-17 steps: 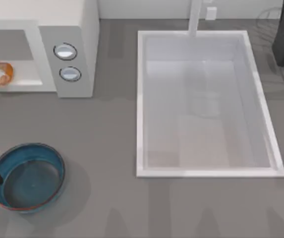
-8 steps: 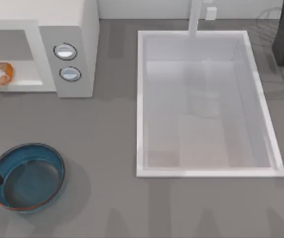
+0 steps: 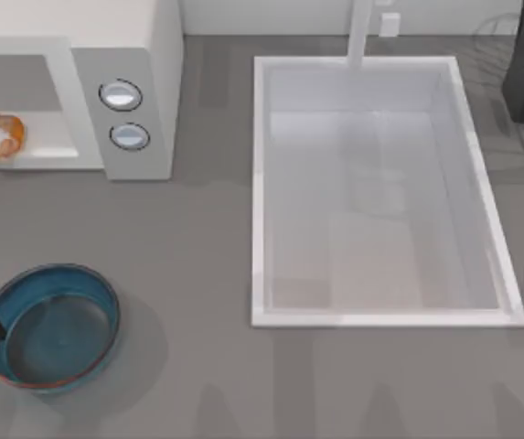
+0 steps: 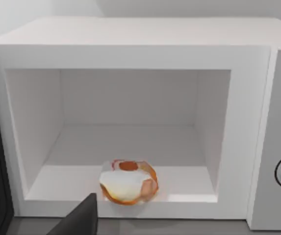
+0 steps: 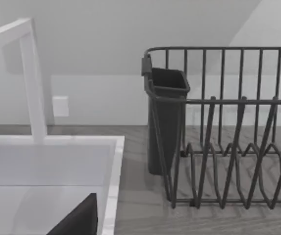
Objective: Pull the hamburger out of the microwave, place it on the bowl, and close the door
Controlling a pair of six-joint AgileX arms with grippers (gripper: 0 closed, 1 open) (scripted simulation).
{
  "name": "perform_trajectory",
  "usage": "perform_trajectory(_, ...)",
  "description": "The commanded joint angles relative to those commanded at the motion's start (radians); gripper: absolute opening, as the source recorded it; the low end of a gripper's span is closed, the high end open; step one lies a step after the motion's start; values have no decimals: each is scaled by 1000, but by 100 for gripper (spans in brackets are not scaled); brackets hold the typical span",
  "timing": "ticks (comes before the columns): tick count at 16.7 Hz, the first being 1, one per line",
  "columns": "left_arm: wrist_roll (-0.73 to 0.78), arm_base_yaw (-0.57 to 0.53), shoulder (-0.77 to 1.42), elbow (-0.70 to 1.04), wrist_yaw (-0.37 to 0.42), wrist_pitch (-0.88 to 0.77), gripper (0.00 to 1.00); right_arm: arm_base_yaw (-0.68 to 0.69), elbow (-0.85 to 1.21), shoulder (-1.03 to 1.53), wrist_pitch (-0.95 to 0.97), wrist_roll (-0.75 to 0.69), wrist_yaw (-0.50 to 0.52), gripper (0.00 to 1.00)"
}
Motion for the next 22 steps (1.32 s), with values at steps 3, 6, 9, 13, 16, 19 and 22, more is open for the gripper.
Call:
perform_trajectory(3,0,0,9,3,1,5,100,0,0,0,0,0,0,100)
perform_trajectory(6,3,5,97,33,6,49,100,0,0,0,0,0,0,100)
perform_trajectory(9,7,14,268,92,18,137,100,0,0,0,0,0,0,100)
perform_trajectory(13,16,31,589,202,39,301,100,0,0,0,0,0,0,100)
perform_trajectory(16,23,46,879,302,58,449,100,0,0,0,0,0,0,100)
perform_trajectory(19,32,62,1189,408,79,608,100,0,0,0,0,0,0,100)
perform_trajectory(22,40,78,1500,515,100,767,100,0,0,0,0,0,0,100)
